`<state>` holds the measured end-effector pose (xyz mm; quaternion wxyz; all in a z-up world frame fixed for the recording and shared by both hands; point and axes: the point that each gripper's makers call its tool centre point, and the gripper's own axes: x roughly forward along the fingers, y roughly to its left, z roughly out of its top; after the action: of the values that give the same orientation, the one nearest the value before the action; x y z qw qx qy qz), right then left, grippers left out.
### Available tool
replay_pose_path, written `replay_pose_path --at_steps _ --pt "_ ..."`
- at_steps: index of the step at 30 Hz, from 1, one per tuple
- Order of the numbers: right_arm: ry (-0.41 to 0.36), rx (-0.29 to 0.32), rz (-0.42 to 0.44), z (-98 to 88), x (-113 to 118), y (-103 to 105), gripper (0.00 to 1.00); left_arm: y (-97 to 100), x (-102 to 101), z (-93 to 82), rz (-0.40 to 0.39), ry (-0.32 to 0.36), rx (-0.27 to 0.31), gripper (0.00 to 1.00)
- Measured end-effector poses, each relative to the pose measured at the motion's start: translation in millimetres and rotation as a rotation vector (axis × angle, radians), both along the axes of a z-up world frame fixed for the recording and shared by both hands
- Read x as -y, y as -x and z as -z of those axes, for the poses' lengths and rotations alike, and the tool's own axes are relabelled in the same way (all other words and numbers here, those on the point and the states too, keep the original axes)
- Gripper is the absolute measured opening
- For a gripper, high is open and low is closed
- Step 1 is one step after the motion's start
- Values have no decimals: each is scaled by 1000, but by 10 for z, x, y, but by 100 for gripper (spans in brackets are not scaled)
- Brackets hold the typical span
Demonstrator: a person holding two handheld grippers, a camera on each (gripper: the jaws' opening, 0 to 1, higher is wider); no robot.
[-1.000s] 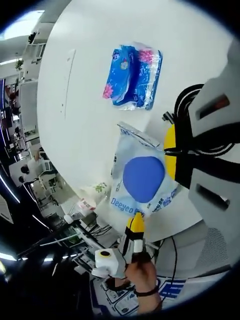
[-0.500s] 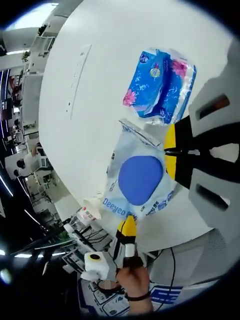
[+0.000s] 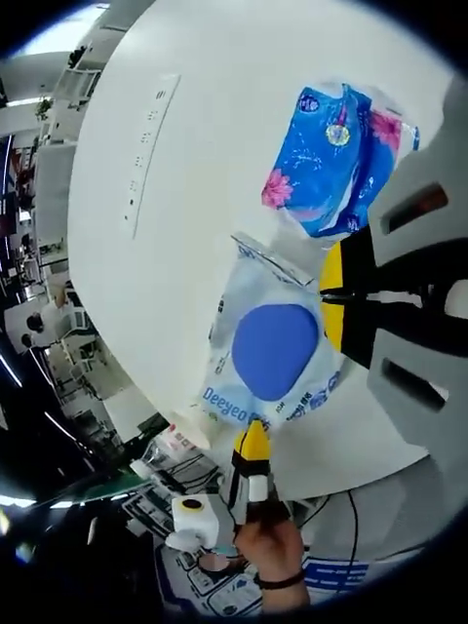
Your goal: Arrange the tabletop items into an orderly group along one side of the table until the central work area is clear of visible clutter.
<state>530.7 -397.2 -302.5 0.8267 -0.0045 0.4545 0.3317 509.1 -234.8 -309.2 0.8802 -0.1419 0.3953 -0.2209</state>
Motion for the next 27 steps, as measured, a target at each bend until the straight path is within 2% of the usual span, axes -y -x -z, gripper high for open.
replay_pose_path --at_steps 7,13,17,22,27 --pt "33 -8 -8 130 17 35 0 -28 21 149 -34 -8 -27 0" --pt "37 -21 -10 199 37 61 4 -47 -12 191 -40 -7 -37 0" --pt "38 -31 -25 222 50 115 12 -26 -76 185 -54 40 -44 4" --pt "60 -27 -52 232 110 221 12 43 -164 180 -59 46 -42 11" --pt "41 -39 -22 228 170 286 10 116 -215 152 -64 76 -37 15"
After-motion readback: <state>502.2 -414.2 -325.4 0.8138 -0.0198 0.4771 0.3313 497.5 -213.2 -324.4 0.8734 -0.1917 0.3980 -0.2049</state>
